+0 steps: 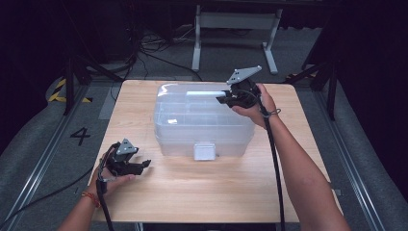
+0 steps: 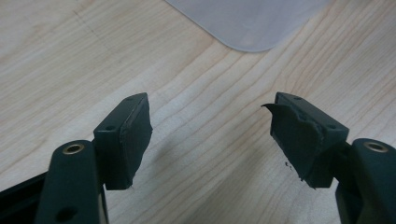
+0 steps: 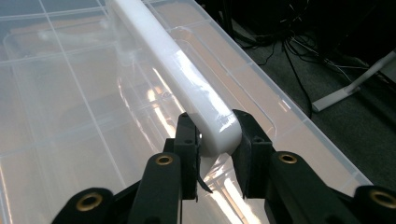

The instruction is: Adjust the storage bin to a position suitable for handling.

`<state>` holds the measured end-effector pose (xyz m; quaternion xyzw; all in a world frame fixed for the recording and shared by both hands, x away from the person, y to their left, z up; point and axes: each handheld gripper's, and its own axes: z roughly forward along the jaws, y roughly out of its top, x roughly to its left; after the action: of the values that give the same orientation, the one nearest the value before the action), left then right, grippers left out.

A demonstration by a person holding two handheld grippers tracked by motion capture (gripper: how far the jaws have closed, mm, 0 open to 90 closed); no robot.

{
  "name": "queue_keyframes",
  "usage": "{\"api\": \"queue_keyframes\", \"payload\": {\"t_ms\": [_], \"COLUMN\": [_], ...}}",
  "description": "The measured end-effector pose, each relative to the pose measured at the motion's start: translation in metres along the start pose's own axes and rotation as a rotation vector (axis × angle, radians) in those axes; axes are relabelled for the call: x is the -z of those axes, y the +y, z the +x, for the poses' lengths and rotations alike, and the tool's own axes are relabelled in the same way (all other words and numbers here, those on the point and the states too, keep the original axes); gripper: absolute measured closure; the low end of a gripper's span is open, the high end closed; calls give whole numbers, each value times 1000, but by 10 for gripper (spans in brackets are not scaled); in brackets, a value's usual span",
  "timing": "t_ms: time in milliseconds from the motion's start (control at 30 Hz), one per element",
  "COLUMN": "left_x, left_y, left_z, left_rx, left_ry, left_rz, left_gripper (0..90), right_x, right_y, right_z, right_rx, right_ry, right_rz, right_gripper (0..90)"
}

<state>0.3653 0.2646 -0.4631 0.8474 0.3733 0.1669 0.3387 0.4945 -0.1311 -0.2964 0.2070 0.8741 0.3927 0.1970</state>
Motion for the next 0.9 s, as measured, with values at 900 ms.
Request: {"api": "queue_keyframes", "payload": {"t_ms": [900], "left_x": [36], "left_y": [60], "left_z": [-21], "left_rx": [-4], "left_ry": [-15], "left_rz": [-251], "left_gripper": [415], "right_x": [0], "right_y": [14], "right_z": [-15], "right_rx": [-54], "right_ry": [14], "right_rz": [16], "right_gripper": [731]}}
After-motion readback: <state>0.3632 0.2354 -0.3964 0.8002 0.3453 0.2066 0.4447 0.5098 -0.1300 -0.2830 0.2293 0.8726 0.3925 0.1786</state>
